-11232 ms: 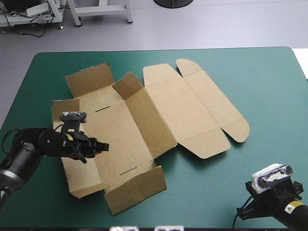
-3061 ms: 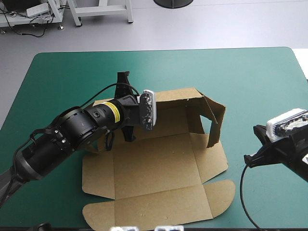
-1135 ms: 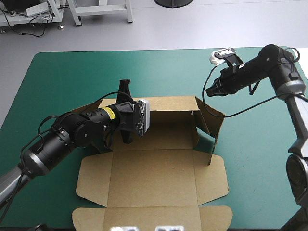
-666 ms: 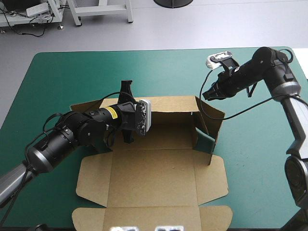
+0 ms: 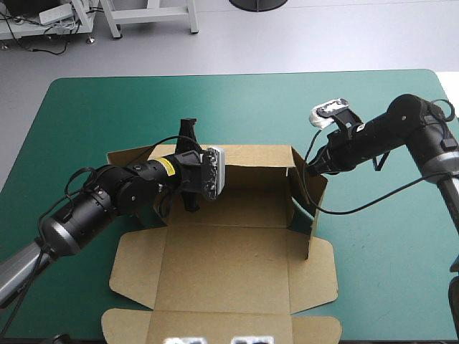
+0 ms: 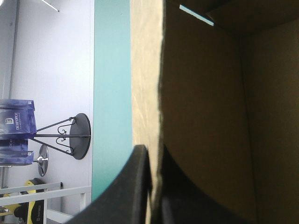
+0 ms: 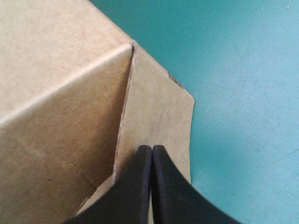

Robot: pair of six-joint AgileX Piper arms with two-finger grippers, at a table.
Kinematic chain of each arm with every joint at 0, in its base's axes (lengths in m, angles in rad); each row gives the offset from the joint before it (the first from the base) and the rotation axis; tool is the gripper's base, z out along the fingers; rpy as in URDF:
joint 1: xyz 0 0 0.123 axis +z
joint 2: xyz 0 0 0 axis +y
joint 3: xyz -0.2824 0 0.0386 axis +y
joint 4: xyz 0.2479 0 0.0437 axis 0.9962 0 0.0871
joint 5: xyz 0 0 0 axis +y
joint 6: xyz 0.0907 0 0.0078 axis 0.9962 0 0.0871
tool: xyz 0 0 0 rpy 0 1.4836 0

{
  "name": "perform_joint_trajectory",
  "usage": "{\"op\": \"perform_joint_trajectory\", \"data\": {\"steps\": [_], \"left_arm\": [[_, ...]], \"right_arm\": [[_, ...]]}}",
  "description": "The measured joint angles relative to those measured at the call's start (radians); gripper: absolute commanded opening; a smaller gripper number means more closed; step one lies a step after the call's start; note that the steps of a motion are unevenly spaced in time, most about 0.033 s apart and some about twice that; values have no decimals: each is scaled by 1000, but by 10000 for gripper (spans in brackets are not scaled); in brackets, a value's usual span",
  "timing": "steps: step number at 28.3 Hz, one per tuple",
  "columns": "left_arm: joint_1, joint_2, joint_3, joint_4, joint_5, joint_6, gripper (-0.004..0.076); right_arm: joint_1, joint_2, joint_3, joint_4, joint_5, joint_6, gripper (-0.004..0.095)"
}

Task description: Fold the box

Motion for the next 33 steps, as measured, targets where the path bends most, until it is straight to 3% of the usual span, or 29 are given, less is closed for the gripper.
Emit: {"op": "perform_joint_trajectory", "data": {"steps": [7, 21, 26, 30, 33], "left_arm": [[0, 0, 0, 0, 0, 0, 17], [-1, 0, 20, -8, -15, 2, 17], [-7, 0, 20, -8, -14, 3, 17], [-8, 0, 20, -8, -13, 3, 17], [-8, 0, 20, -8, -12, 3, 17]], "right_arm": [[4, 0, 82, -16, -2, -9, -25], [10, -107, 161, 45, -5, -200, -25], [11, -144, 250, 45, -92, -279, -14], [12, -228, 330, 50, -184, -343, 69], [18, -299, 402, 68, -262, -385, 189]]}}
